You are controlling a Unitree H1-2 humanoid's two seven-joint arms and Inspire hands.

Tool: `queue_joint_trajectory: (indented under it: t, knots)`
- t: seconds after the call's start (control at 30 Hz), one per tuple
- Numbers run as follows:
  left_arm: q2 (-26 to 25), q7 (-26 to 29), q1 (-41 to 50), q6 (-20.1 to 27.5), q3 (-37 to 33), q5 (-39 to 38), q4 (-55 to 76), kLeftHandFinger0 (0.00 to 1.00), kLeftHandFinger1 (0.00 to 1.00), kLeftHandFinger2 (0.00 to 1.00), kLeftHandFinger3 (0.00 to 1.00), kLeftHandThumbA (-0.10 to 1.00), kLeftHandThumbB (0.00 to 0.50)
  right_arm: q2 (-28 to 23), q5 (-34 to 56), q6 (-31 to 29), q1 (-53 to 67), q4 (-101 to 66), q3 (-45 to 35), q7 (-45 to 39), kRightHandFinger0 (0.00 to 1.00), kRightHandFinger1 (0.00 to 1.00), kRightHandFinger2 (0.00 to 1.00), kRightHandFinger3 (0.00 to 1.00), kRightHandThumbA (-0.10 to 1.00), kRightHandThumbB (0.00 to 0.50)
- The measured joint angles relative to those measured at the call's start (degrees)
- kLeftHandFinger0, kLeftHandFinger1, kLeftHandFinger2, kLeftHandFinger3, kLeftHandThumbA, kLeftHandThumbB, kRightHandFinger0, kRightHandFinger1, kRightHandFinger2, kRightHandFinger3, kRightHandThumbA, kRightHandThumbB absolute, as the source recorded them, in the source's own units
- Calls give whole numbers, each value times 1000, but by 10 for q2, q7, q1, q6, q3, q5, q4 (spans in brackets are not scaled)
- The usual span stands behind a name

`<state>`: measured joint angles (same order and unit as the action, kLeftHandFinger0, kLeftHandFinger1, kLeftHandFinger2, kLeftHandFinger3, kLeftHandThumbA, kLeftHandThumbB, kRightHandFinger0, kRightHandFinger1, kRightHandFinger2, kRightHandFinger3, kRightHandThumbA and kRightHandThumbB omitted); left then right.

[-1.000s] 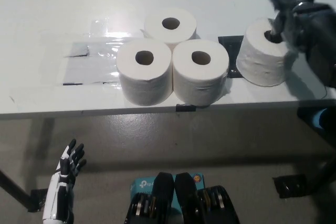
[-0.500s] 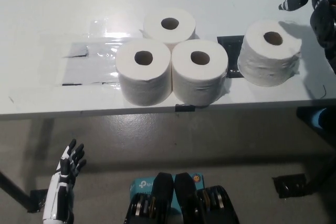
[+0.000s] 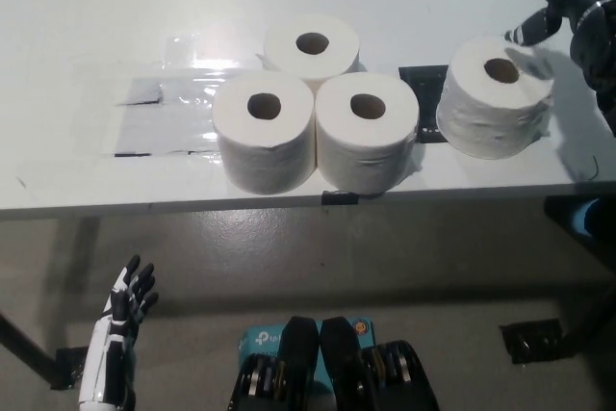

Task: A few rolls of toilet paper are kept infront of the robot and the robot uses its right hand to lift one of the rolls and and places it on top of the other rolls to stack it.

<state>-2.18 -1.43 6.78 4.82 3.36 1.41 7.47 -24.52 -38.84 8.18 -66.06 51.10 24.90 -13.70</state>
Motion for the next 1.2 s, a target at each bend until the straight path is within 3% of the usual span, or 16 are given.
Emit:
queue_joint_trajectory:
  t: [0.07,0.23,0.47,0.57,0.73,0.9,1.07,1.2]
  knots:
    - [0,0,0,0,0,1,0,1000,1000,1000,1000,1000,255,1,3,4,-7,23,4,-26,1000,1000,1000,1000,835,499]
    - [0,0,-1,0,0,2,0,1000,1000,1000,1000,1000,279,3,10,4,-52,97,22,-82,1000,1000,1000,1000,837,500]
    - [0,0,-3,0,0,2,0,1000,1000,1000,1000,1000,271,20,15,1,-94,168,34,-136,1000,1000,1000,1000,839,500]
    - [0,0,-3,0,0,2,0,1000,1000,1000,1000,1000,273,25,15,-2,-102,179,41,-148,1000,1000,1000,1000,894,461]
    - [0,0,-3,0,0,2,0,1000,1000,1000,1000,1000,281,28,15,-3,-108,184,43,-159,1000,1000,1000,1000,1000,491]
    - [0,0,-4,0,0,2,0,1000,1000,1000,1000,1000,271,28,15,-5,-118,186,51,-165,1000,1000,1000,1000,1000,493]
    - [0,0,-6,0,0,2,0,1000,1000,1000,1000,1000,275,30,15,-7,-130,189,56,-173,1000,1000,1000,1000,1000,459]
    - [0,0,-6,0,0,2,0,1000,1000,1000,1000,1000,276,33,15,-10,-137,196,57,-177,1000,1000,1000,1000,977,483]
